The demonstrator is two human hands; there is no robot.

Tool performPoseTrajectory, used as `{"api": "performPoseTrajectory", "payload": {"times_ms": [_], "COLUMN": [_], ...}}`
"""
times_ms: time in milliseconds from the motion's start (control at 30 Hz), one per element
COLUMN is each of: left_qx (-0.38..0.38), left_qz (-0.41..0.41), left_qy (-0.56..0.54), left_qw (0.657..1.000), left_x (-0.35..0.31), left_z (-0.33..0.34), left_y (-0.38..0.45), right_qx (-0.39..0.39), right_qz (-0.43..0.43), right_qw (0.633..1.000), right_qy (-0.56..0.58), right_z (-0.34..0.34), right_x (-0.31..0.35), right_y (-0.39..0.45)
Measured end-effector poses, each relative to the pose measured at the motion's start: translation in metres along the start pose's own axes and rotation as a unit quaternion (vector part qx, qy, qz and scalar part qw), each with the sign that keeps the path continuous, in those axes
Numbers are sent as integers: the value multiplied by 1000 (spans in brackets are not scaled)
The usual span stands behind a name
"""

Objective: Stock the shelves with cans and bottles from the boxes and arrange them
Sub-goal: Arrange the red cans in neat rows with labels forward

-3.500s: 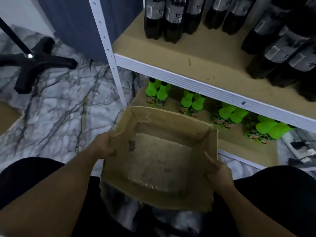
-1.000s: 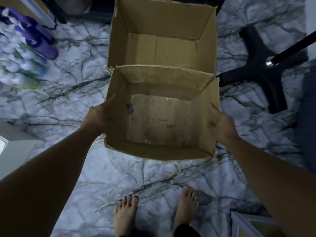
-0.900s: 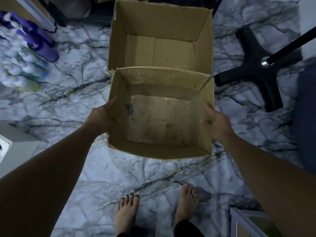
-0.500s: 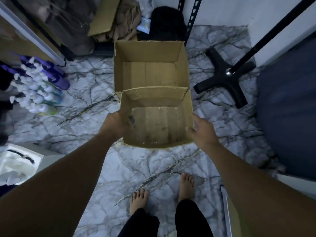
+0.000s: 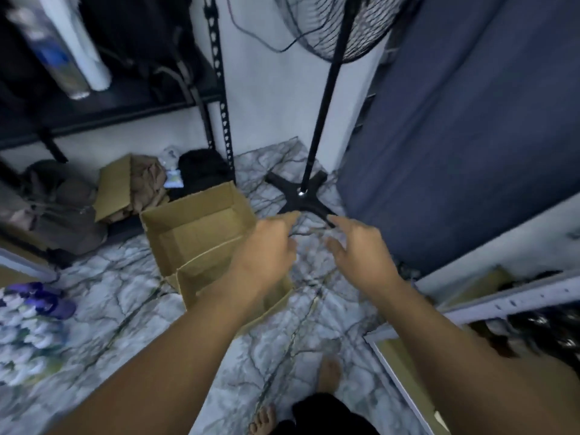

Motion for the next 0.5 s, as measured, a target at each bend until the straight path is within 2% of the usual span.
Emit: {"api": "performPoseTrajectory", "payload": {"times_ms": [100,267,500], "left_qx": [6,56,136], "left_qz": [123,285,441], "left_qy": [-5,22,-14], "left_qw": [992,957,887], "left_x": [-95,-248,-418], "left_z": [8,31,88], "left_y": [-1,-9,-57], "right_qx": [-74,-151,-234], "right_qz": [39,128,281], "right_qw": [996,978,922], "right_qy": [-10,-66,-127], "right_z": [-81,-194,-309], "right_x": [-23,-77,-157], "right_y": [-33,-95,-193]}}
Point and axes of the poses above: each hand's wrist, its own y-axis towards the middle knuckle, its own z-axis out of the palm, x = y × z, the point moved 8 cm from there along y, towards the middle knuckle, and after that the axes turned 14 degrees about -y, right-handed, at the moved point
